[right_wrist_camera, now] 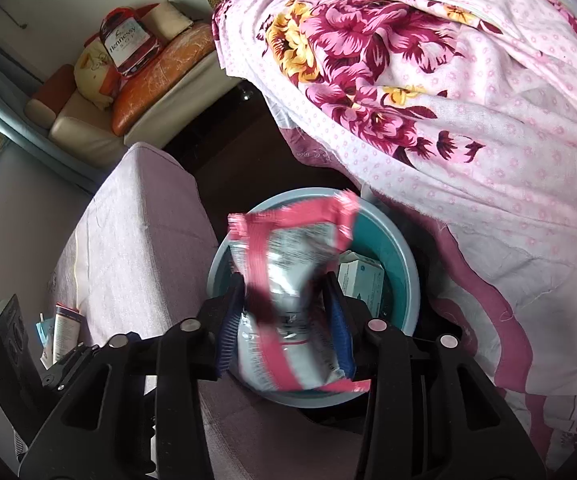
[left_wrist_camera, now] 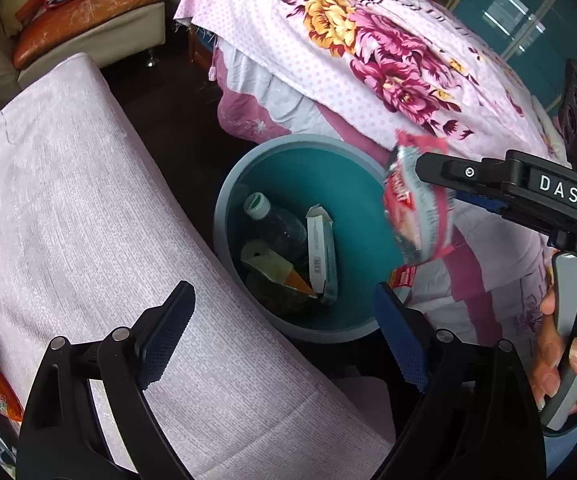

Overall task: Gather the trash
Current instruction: 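Carry the orange bag and pink packet over the teal wastebasket and open both tools, then move both open tools back toward the trash on the bed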

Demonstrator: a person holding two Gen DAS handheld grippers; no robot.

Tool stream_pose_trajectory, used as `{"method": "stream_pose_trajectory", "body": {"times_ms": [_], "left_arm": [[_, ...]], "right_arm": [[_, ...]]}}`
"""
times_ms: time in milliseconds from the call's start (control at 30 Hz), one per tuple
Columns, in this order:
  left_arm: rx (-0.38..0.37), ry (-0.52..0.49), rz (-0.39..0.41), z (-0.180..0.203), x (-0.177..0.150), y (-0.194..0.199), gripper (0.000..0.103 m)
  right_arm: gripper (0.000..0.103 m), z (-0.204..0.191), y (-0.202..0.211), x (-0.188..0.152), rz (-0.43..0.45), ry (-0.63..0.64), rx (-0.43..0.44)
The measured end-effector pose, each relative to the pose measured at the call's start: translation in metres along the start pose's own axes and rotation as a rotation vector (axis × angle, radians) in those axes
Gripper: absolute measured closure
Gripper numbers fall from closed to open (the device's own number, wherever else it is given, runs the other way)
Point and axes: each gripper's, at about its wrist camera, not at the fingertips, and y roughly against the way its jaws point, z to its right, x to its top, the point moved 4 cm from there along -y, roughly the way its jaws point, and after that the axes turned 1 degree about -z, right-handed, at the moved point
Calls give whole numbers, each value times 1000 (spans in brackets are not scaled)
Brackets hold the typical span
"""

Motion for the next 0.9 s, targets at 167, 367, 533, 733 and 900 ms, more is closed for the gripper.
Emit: {"method": "stream_pose_trajectory", "body": {"times_ms": [167, 367, 533, 733, 900], "left_arm": [[-4, 30, 6, -12, -9, 7, 12], [-8, 76, 10, -29, -23, 17, 12], [-16, 111, 30, -42, -33, 31, 12], [-11, 130, 60, -57, -47, 51, 12], [-7, 160, 91, -75, -60, 71, 12]], "right_arm": [[27, -9, -3, -4, -14, 15, -15], [26, -18, -3, -14, -38, 21, -34], [26, -32, -2, -26, -56, 46, -48], [26, -59, 0, -38, -65, 88, -45], [26, -89, -1, -51, -78, 133, -35]]}}
